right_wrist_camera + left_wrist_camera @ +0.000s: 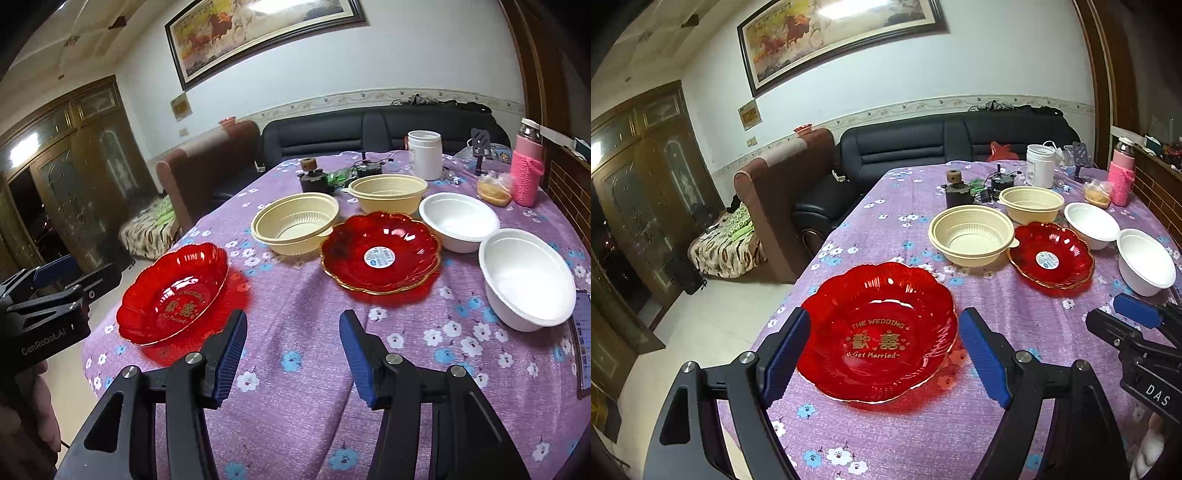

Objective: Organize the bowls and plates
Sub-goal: 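Lift the red wedding plate, set it down on the cloth, open both grippers, then grasp the rim of the cream ribbed bowl with both grippers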

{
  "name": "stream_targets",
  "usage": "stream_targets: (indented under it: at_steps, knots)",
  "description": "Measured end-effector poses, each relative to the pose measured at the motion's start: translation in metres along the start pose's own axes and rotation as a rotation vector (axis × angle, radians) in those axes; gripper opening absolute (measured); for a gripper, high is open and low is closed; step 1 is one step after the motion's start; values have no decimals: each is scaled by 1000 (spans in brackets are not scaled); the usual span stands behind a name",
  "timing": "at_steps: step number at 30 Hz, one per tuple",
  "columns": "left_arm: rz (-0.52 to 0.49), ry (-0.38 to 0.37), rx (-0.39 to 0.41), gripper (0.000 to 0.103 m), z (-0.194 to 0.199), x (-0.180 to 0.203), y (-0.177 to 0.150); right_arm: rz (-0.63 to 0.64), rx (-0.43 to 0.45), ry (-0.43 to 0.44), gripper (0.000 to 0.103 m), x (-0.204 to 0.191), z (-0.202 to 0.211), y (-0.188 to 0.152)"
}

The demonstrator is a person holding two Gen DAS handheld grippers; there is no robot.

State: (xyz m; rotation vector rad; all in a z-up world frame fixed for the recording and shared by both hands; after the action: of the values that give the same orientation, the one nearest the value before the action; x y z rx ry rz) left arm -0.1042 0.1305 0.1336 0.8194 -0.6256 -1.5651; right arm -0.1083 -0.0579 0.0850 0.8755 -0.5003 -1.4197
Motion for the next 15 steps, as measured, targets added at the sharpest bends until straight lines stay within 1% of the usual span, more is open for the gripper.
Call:
stream_targets:
  at_steps: [7, 10, 15]
  knots:
    - [-22, -5, -5, 82, 0, 7, 3, -5, 16, -7, 59, 6, 2, 6]
    - [-30, -10, -13, 82, -6, 7, 5, -14, 7, -12, 60, 10, -4, 9]
    - [-37, 3, -14, 82, -15, 2, 13, -15, -11, -25, 60, 13, -16, 13]
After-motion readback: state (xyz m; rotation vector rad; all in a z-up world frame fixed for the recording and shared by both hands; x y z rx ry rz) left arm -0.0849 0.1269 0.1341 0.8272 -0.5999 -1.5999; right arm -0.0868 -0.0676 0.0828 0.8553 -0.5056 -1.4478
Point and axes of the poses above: each gripper's, at about its wrist camera, not at the fingertips, and z roughly against the way its jaws point, x to its right, y to its top, the point moved 3 cm from there along -z, roughly the way its jaws point, and after that the axes turned 6 degrees about -y, right-handed, at the moved point
